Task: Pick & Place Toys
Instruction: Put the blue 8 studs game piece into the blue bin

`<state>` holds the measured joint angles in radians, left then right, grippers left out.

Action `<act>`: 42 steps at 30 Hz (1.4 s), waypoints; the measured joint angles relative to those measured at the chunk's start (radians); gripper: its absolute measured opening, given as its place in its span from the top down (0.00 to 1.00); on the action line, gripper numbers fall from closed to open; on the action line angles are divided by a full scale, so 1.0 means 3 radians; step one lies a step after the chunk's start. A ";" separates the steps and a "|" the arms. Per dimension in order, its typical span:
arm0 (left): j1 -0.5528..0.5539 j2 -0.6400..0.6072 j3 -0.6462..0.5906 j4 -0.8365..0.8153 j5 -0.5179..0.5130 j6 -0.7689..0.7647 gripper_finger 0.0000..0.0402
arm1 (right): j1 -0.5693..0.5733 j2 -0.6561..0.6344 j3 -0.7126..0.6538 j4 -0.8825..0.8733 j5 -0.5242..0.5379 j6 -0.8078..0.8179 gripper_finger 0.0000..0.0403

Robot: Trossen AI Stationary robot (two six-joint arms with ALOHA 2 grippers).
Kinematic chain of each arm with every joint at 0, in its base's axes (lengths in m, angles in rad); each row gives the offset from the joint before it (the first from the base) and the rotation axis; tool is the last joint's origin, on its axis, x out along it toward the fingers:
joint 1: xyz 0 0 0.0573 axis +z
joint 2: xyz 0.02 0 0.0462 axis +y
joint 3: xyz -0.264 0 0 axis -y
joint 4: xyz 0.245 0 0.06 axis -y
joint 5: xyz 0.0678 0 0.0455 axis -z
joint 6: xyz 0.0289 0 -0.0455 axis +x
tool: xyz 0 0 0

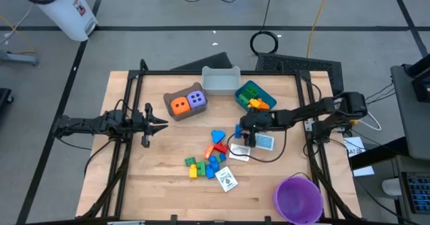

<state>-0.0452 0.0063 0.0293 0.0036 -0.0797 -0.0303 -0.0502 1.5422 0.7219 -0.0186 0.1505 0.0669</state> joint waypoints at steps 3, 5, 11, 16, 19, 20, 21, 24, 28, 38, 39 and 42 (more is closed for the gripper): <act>0.0000 0.0000 -0.0001 0.0000 0.0001 0.0000 0.81 | 0.0000 -0.0151 -0.0015 -0.0137 0.0142 -0.0034 0.33; -0.0001 0.0000 0.0000 0.0000 -0.0001 0.0000 0.81 | -0.0003 -0.0217 -0.0011 -0.0061 0.0130 0.0006 0.33; -0.0001 0.0000 0.0000 -0.0003 0.0001 -0.0001 0.81 | 0.0000 -0.0280 -0.0008 0.0055 0.0077 0.0437 0.33; -0.0001 0.0000 -0.0001 -0.0001 0.0001 0.0000 0.81 | 0.0051 -0.0123 -0.0007 0.0139 0.0018 0.0711 0.33; -0.0001 0.0000 0.0000 -0.0001 0.0001 0.0000 0.81 | 0.0106 -0.0028 -0.0007 0.0183 0.0024 0.0850 0.33; 0.0000 0.0000 0.0000 -0.0001 0.0001 0.0000 0.81 | 0.0121 -0.0014 -0.0007 0.0176 0.0028 0.0896 0.33; -0.0001 0.0000 0.0000 -0.0001 0.0001 0.0000 0.81 | 0.0135 -0.0013 -0.0007 0.0172 0.0028 0.0953 0.33; -0.0001 0.0000 -0.0001 -0.0001 0.0001 0.0000 0.81 | 0.0154 -0.0018 -0.0006 0.0216 0.0056 0.1088 0.33; -0.0001 0.0000 0.0000 -0.0001 0.0001 -0.0001 0.81 | 0.0151 -0.0017 -0.0006 0.0199 0.0191 0.1138 0.33; 0.0000 0.0000 0.0001 -0.0001 -0.0001 0.0000 0.81 | 0.0178 0.0049 -0.0006 0.0252 0.0213 0.1227 0.33; 0.0000 0.0000 0.0000 -0.0001 0.0001 0.0000 0.81 | 0.0194 0.0089 -0.0004 0.0301 0.0251 0.1212 0.33; -0.0001 0.0000 0.0000 -0.0001 0.0000 0.0000 0.81 | 0.0252 0.0217 -0.0002 0.0505 0.0241 0.1167 0.33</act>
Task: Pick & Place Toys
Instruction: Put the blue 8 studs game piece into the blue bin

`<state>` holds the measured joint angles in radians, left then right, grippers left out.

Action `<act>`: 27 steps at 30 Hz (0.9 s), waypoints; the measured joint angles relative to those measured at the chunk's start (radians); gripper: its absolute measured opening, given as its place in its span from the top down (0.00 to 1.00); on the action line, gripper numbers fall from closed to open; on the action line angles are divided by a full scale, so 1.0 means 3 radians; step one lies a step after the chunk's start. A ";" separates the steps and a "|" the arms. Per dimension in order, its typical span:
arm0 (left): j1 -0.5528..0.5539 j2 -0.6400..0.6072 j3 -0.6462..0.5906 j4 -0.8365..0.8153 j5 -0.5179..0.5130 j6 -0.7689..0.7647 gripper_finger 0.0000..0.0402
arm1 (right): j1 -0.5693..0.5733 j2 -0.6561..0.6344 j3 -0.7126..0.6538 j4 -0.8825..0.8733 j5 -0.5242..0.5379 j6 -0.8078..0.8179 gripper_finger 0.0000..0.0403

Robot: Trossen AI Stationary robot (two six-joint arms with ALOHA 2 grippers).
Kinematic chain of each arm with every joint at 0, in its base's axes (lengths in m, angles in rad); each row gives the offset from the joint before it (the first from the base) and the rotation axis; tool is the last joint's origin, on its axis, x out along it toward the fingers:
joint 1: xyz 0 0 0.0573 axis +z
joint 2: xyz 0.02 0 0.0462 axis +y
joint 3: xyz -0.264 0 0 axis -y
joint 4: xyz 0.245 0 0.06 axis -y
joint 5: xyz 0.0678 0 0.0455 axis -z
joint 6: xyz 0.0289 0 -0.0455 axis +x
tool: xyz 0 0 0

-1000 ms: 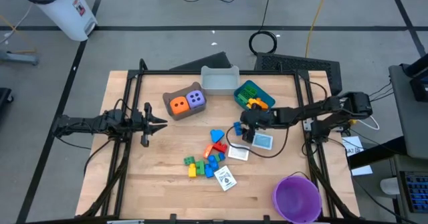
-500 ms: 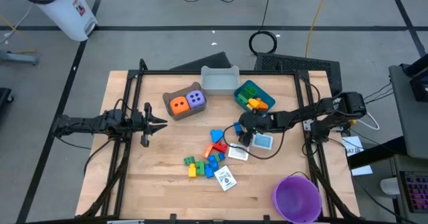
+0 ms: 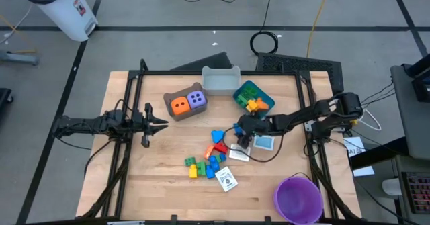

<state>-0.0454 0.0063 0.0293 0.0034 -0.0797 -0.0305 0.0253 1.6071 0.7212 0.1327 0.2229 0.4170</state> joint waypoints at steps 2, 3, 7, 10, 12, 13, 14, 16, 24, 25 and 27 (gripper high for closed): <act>0.0000 0.0000 0.0000 0.0001 0.0001 0.0000 0.81 | 0.0030 0.0095 0.0005 0.0123 0.0009 -0.0049 0.33; 0.0000 0.0000 0.0000 0.0000 0.0000 0.0000 0.81 | 0.0039 0.0112 0.0008 0.0134 0.0018 -0.0058 0.33; 0.0001 0.0000 0.0001 0.0001 0.0000 -0.0001 0.81 | 0.0043 0.0121 0.0008 0.0104 0.0054 -0.0062 0.33; 0.0000 0.0000 0.0000 0.0001 0.0000 0.0000 0.81 | 0.0040 0.0090 0.0005 0.0061 0.0054 -0.0103 0.33; 0.0000 0.0000 0.0000 0.0001 0.0000 0.0000 0.81 | 0.0039 0.0060 0.0000 0.0030 0.0049 -0.0183 0.33; 0.0000 0.0000 0.0000 0.0001 0.0000 0.0000 0.81 | 0.0038 0.0049 -0.0002 0.0021 0.0052 -0.0218 0.33; 0.0000 0.0000 0.0001 0.0001 0.0000 0.0000 0.81 | 0.0038 0.0028 -0.0003 0.0005 0.0049 -0.0233 0.33; 0.0000 0.0000 0.0000 0.0001 -0.0001 0.0000 0.81 | 0.0032 -0.0015 -0.0007 -0.0032 0.0044 -0.0287 0.33; 0.0000 0.0000 0.0000 0.0001 0.0000 0.0000 0.81 | 0.0001 -0.0107 -0.0008 -0.0126 0.0126 -0.0324 0.33; 0.0001 0.0000 0.0000 0.0001 0.0000 -0.0001 0.81 | 0.0002 -0.0107 -0.0008 -0.0126 0.0120 -0.0318 0.33; 0.0000 0.0000 0.0000 0.0001 0.0001 0.0000 0.81 | 0.0026 -0.0107 -0.0008 -0.0112 0.0114 -0.0257 0.33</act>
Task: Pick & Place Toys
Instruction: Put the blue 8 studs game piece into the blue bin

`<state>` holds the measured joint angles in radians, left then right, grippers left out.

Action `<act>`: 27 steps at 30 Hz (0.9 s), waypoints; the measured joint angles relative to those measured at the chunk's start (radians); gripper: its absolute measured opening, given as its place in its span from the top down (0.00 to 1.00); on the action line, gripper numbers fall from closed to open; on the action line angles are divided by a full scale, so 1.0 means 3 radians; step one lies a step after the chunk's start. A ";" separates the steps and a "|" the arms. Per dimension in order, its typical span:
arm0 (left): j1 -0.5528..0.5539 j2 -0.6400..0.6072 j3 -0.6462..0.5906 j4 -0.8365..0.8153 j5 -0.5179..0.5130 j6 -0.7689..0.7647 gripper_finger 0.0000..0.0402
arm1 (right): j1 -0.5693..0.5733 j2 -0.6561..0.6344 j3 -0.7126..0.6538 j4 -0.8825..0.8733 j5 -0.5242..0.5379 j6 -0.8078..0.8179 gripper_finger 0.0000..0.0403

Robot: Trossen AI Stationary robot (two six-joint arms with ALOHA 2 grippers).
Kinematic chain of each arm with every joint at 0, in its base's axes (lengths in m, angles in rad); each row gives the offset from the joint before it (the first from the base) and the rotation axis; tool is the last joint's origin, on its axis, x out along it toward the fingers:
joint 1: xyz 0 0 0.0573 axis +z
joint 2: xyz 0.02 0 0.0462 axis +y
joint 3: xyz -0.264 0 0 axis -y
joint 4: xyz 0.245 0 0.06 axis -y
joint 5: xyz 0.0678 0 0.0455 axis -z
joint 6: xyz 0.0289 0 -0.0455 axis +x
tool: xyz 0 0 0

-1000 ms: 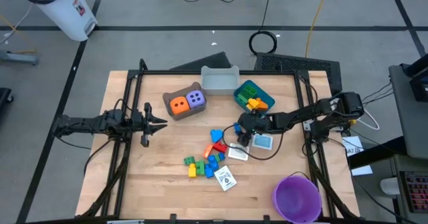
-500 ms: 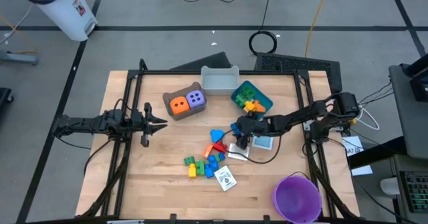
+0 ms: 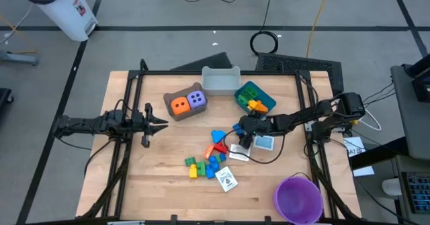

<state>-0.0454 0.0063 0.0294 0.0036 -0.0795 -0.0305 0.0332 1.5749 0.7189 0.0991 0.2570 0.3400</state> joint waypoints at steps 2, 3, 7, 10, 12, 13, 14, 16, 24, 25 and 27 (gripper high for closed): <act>0.0000 0.0000 -0.0001 0.0000 -0.0001 0.0000 0.81 | 0.0034 0.0000 0.0000 0.0000 0.0001 0.0085 0.33; 0.0000 0.0000 0.0000 0.0000 0.0000 0.0001 0.81 | 0.0056 0.0000 0.0000 0.0000 0.0000 0.0115 0.33; 0.0000 0.0000 -0.0001 0.0000 0.0000 0.0000 0.81 | 0.0124 -0.0001 0.0000 0.0001 0.0002 0.0217 0.33; 0.0000 0.0000 0.0000 0.0000 -0.0001 0.0000 0.81 | 0.0176 -0.0003 0.0000 -0.0012 0.0004 0.0224 0.33; 0.0000 0.0000 -0.0001 0.0000 0.0000 0.0001 0.81 | 0.0215 -0.0003 0.0000 -0.0048 -0.0002 0.0224 0.33; 0.0001 0.0000 -0.0001 0.0000 0.0000 0.0000 0.81 | 0.0231 -0.0003 0.0000 -0.0064 -0.0001 0.0209 0.33; -0.0001 0.0000 -0.0001 0.0000 -0.0001 0.0001 0.81 | 0.0243 -0.0005 0.0000 -0.0072 -0.0006 0.0203 0.33; 0.0001 0.0000 0.0000 0.0000 0.0000 0.0000 0.81 | 0.0247 -0.0007 0.0001 -0.0076 -0.0103 0.0186 0.33; -0.0001 0.0000 -0.0001 0.0000 0.0000 0.0001 0.81 | 0.0229 -0.0010 0.0006 -0.0090 -0.0378 0.0103 0.33; 0.0000 0.0000 0.0000 0.0000 -0.0001 0.0000 0.81 | 0.0221 -0.0011 0.0006 -0.0110 -0.0417 0.0101 0.33; 0.0001 0.0000 0.0000 0.0000 -0.0001 0.0000 0.81 | 0.0217 -0.0012 0.0012 -0.0180 -0.0422 0.0101 0.33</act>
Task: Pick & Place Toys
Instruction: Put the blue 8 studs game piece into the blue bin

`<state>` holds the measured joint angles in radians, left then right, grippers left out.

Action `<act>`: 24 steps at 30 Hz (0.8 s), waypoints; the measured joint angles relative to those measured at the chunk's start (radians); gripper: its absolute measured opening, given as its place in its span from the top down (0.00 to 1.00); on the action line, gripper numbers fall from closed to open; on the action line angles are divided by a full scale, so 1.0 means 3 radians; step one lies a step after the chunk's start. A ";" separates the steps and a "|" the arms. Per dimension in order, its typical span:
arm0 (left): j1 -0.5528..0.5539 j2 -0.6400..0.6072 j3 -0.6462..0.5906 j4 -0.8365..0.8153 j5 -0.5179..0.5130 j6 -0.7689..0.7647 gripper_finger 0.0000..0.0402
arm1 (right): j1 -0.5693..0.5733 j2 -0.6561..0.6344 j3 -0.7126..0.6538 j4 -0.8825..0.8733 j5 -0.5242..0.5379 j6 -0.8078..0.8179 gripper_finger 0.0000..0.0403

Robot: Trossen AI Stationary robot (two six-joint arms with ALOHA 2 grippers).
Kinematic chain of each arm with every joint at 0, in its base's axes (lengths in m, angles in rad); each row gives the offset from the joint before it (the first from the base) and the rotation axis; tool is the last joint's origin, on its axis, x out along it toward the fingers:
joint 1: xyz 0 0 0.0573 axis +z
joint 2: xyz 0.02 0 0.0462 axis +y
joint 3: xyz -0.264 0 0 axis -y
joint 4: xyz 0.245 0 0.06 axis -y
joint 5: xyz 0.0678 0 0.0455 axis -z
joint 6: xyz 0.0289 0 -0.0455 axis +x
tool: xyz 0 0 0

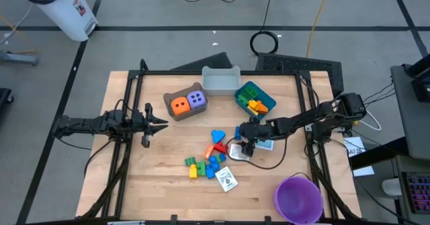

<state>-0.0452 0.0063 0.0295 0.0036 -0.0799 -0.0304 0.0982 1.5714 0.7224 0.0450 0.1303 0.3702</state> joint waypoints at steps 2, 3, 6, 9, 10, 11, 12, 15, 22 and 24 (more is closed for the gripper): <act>-0.0001 0.0000 0.0000 0.0000 0.0001 -0.0001 0.81 | -0.0008 -0.0005 0.0001 -0.0039 -0.0004 0.0029 0.33; 0.0000 0.0000 -0.0001 0.0000 0.0001 -0.0001 0.81 | -0.0018 -0.0027 0.0001 -0.0039 -0.0019 0.0024 0.33; 0.0000 0.0000 0.0000 0.0000 0.0001 0.0000 0.81 | -0.0022 -0.0041 0.0007 0.0041 -0.0160 -0.0127 0.33; -0.0001 0.0000 0.0000 -0.0001 0.0001 0.0000 0.81 | -0.0011 -0.0071 0.0045 0.0130 -0.0199 -0.0391 0.33; 0.0000 0.0000 0.0000 0.0000 0.0001 -0.0001 0.81 | -0.0011 -0.0084 0.0062 0.0166 -0.0201 -0.0488 0.33; -0.0001 0.0000 -0.0001 0.0000 0.0001 0.0000 0.81 | -0.0011 -0.0086 0.0080 0.0211 -0.0192 -0.0607 0.33; 0.0000 0.0000 -0.0001 0.0000 0.0000 -0.0001 0.81 | -0.0013 -0.0085 0.0089 0.0230 -0.0191 -0.0759 0.33; -0.0001 0.0000 -0.0001 0.0000 0.0001 0.0000 0.81 | -0.0015 -0.0082 0.0102 0.0174 -0.0186 -0.1289 0.33; -0.0001 0.0000 -0.0001 0.0000 0.0001 0.0000 0.81 | -0.0089 -0.0081 0.0109 0.0082 -0.0200 -0.2025 0.33; 0.0000 0.0000 0.0000 0.0000 0.0001 -0.0001 0.81 | -0.0143 -0.0081 0.0112 0.0078 -0.0270 -0.2091 0.33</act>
<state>-0.0452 0.0063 0.0293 0.0036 -0.0796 -0.0307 0.0552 1.5471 0.7559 0.0683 0.0491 -0.2570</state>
